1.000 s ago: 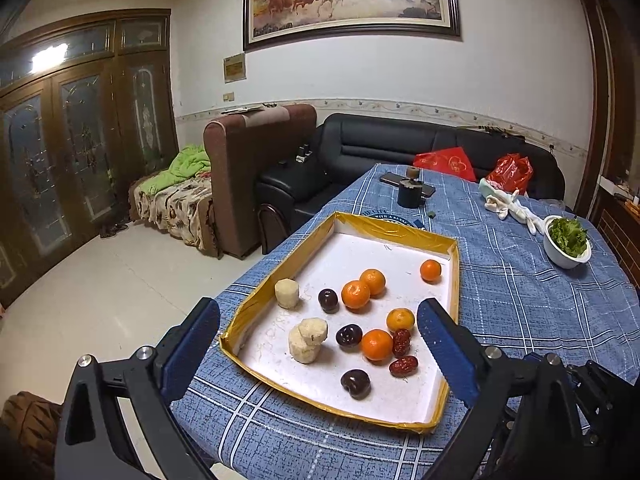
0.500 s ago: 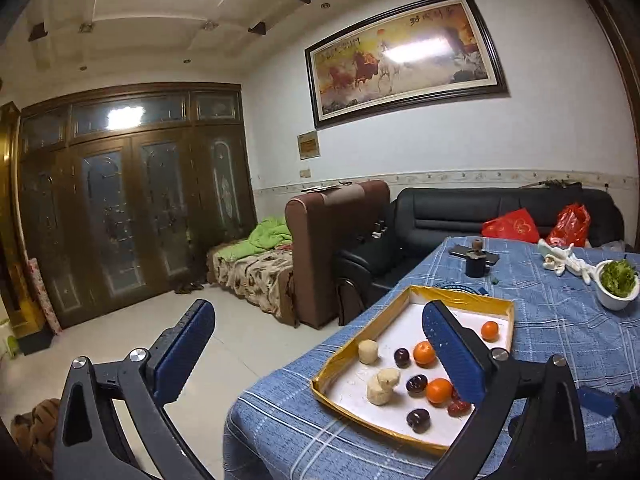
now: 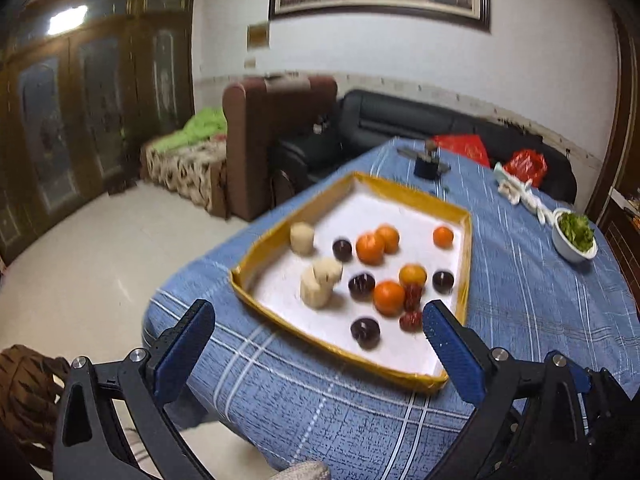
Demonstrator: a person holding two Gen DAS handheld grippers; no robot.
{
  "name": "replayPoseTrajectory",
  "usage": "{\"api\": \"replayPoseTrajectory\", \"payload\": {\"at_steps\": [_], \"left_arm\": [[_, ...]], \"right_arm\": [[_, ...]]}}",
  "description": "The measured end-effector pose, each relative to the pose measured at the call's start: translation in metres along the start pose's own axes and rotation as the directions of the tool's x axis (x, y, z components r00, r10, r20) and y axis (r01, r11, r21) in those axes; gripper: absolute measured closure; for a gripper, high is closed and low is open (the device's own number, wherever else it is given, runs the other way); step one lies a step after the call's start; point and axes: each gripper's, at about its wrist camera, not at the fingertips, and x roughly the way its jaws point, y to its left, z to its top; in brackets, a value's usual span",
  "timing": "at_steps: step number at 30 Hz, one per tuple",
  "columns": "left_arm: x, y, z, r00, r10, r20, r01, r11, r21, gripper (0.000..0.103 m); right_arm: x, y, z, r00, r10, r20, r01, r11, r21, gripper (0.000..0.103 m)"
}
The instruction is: Organize fruits
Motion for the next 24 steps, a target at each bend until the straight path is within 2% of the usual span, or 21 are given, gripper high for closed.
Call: {"api": "replayPoseTrajectory", "payload": {"at_steps": [5,9,24], "left_arm": [[0.026,-0.002,-0.010,0.996,-0.035,-0.085,0.035,0.999,0.003,0.000],[0.041,-0.006,-0.015,0.993,-0.035,-0.116,0.038,0.999,0.021,0.000],[0.056,-0.012,-0.016,0.991,-0.005,-0.137,0.012,0.999,0.049,0.000]], "right_arm": [[0.011,-0.003,-0.004,1.000,-0.009,-0.021,0.009,1.000,0.006,0.003],[0.021,-0.008,-0.005,0.999,-0.003,-0.033,0.004,1.000,0.022,0.003],[0.040,-0.011,-0.005,0.998,0.003,-0.063,-0.001,1.000,0.024,0.003]]}}
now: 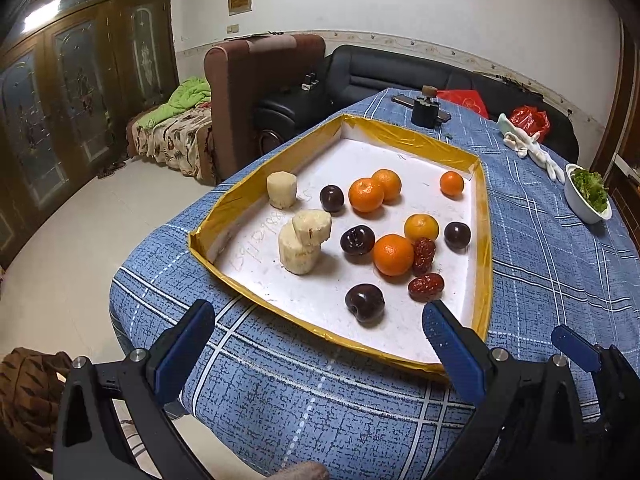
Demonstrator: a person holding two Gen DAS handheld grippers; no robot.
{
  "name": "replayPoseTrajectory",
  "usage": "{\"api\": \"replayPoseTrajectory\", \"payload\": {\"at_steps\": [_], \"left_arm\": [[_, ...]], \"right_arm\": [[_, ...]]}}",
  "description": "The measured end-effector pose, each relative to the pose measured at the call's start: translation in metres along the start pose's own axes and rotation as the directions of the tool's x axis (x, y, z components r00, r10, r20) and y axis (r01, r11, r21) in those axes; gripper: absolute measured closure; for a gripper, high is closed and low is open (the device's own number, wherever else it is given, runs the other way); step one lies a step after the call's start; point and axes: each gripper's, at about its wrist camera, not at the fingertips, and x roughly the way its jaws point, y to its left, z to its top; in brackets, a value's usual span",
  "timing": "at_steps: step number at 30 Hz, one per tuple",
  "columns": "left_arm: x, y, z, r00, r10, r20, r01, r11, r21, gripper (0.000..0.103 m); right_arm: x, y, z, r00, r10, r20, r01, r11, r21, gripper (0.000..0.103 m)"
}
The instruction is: Organize fruits
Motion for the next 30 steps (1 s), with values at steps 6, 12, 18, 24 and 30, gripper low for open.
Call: {"api": "replayPoseTrajectory", "payload": {"at_steps": [6,12,18,24,30], "left_arm": [[-0.002,0.000,-0.002,1.000,0.007,-0.006,-0.007,1.000,-0.002,0.000],[-0.009,-0.003,-0.004,1.000,0.010,-0.002,-0.010,1.000,0.005,0.000],[-0.015,-0.005,-0.007,1.000,0.010,0.008,-0.010,1.000,0.008,0.000],[-0.021,-0.005,-0.006,1.000,0.014,0.027,-0.014,1.000,0.013,0.000],[-0.036,-0.011,0.014,0.995,-0.001,0.096,0.000,1.000,0.015,0.000]], "right_arm": [[-0.003,0.000,-0.001,1.000,0.003,0.006,-0.003,1.000,0.002,0.003],[-0.008,0.005,-0.004,1.000,0.011,0.011,-0.011,1.000,-0.015,0.003],[-0.015,0.006,-0.007,1.000,0.013,0.023,-0.013,1.000,-0.019,0.003],[-0.018,0.009,-0.008,0.999,0.019,0.025,-0.019,0.999,-0.034,0.003],[-0.026,0.009,-0.002,0.998,0.014,0.055,-0.011,0.998,-0.055,0.003]]}}
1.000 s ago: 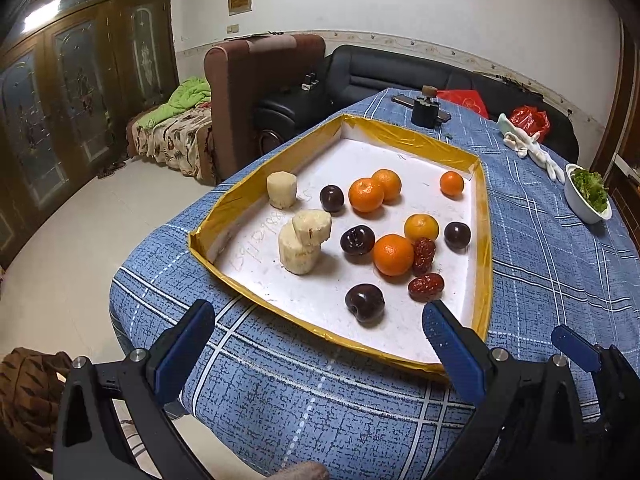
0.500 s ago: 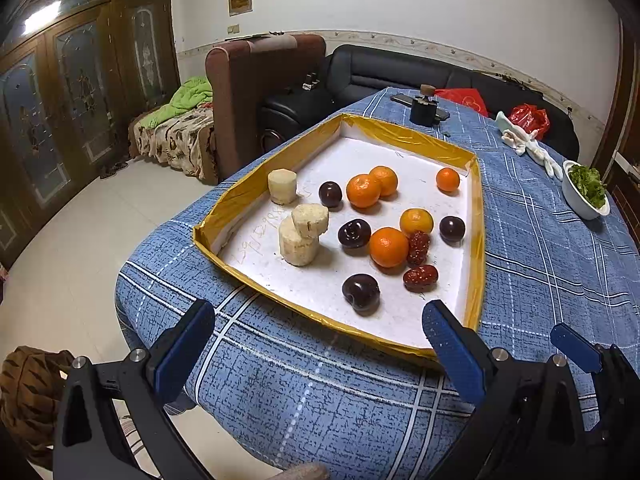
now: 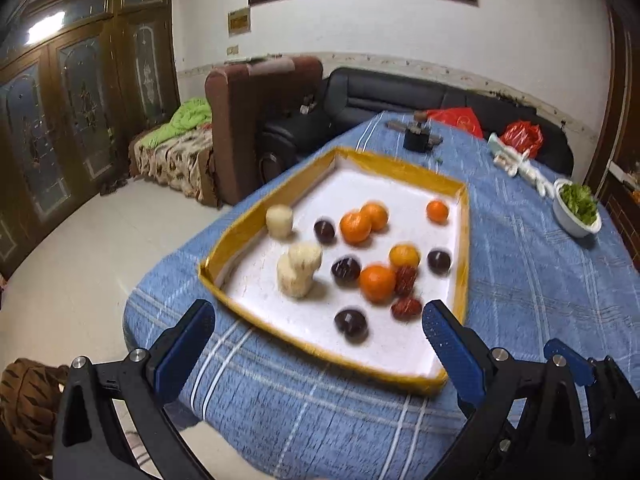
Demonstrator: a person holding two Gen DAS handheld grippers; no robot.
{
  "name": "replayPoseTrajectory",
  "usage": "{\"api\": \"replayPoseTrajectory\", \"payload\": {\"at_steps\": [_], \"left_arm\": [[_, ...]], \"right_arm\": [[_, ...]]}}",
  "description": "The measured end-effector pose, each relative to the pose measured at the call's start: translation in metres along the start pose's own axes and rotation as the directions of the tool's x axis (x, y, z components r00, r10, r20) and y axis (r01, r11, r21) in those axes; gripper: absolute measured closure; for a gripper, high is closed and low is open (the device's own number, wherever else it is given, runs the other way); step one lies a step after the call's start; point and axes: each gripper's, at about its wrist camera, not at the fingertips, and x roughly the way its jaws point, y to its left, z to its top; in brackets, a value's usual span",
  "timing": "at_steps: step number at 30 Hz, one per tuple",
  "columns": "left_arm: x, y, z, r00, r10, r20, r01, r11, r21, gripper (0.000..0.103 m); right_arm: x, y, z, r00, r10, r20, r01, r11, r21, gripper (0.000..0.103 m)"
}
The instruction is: Organize fruits
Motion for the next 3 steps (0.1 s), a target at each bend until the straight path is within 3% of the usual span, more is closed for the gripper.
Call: {"api": "replayPoseTrajectory", "payload": {"at_steps": [3], "left_arm": [[-0.004,-0.012,0.012,1.000,-0.010,0.011,0.010,1.000,0.015,0.000]], "right_arm": [[-0.008,-0.016,0.007,1.000,-0.016,0.024,0.015,0.999,0.040,0.003]]}}
